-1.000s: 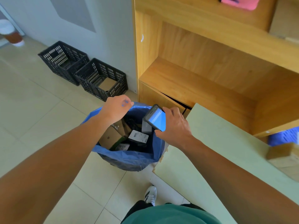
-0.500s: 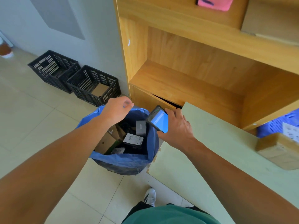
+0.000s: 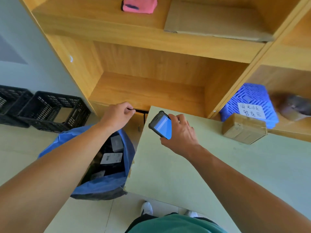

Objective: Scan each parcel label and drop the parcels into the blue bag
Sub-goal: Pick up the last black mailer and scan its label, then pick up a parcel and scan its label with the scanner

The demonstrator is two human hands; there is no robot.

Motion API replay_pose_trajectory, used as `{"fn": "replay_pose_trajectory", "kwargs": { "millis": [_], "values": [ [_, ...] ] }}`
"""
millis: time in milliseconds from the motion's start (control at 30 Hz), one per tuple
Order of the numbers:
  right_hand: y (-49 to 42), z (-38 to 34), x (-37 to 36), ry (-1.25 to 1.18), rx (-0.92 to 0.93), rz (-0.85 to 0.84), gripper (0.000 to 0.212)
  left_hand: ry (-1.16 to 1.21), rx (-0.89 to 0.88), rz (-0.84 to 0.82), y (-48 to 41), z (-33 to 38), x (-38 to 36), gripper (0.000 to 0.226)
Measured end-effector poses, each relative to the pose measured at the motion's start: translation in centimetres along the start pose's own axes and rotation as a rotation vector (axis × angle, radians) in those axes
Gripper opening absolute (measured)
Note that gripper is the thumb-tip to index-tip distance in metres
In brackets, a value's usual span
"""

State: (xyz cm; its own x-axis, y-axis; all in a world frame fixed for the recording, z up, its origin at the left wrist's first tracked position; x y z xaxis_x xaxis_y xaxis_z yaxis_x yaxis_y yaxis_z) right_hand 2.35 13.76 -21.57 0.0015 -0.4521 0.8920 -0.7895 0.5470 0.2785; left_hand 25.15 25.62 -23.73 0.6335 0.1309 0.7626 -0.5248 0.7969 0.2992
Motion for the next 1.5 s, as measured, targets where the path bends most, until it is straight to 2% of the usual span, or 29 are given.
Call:
{"fn": "replay_pose_trajectory", "kwargs": {
  "millis": [267, 533, 733, 900, 1100, 1200, 1333, 1400, 1500],
  "values": [
    [2.6, 10.1, 4.8, -0.042, -0.185, 0.099, 0.080, -0.034, -0.129, -0.076, -4.8, 11.3, -4.8, 0.020],
    [5.9, 19.5, 6.9, -0.167, -0.323, 0.169, 0.086, -0.136, -0.241, -0.179, -8.4, 21.6, -11.1, 0.022],
    [9.9, 28.5, 7.1, -0.250, -0.466, 0.194, 0.086, -0.246, -0.344, -0.259, -10.4, 30.0, -17.9, 0.023],
    [13.1, 36.0, 6.1, -0.325, -0.571, 0.202, 0.087, -0.240, -0.418, -0.354, -12.3, 35.5, -25.1, 0.021],
    [16.0, 44.0, 4.3, -0.376, -0.668, 0.173, 0.088, -0.386, -0.463, -0.443, -15.7, 40.9, -33.9, 0.043],
    [16.9, 46.4, 3.4, -0.384, -0.691, 0.153, 0.089, -0.440, -0.426, -0.491, -16.5, 41.4, -37.1, 0.060],
    [17.5, 48.2, 2.4, -0.403, -0.705, 0.127, 0.091, -0.544, -0.363, -0.586, -15.6, 40.3, -40.1, 0.070],
    [17.5, 48.7, 2.4, -0.417, -0.717, 0.125, 0.090, -0.571, -0.372, -0.530, -14.8, 39.8, -40.4, 0.064],
    [17.0, 48.7, 2.8, -0.428, -0.723, 0.133, 0.088, -0.503, -0.476, -0.321, -13.3, 40.7, -39.2, 0.040]
  ]
}}
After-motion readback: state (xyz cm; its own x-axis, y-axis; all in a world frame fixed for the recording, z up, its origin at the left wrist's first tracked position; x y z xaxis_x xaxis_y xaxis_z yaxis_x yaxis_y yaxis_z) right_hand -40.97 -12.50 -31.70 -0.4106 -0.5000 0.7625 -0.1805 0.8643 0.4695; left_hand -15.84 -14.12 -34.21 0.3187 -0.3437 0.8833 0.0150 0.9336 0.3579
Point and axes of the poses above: each hand's wrist, its own y-axis away from the middle knuckle, its own x-axis out of the back of the hand, z = x × y, the point moved 6 cm from there along -y, towards the middle knuckle, and after that the axes turned 13 degrees about -z, right-handed, at the moved point
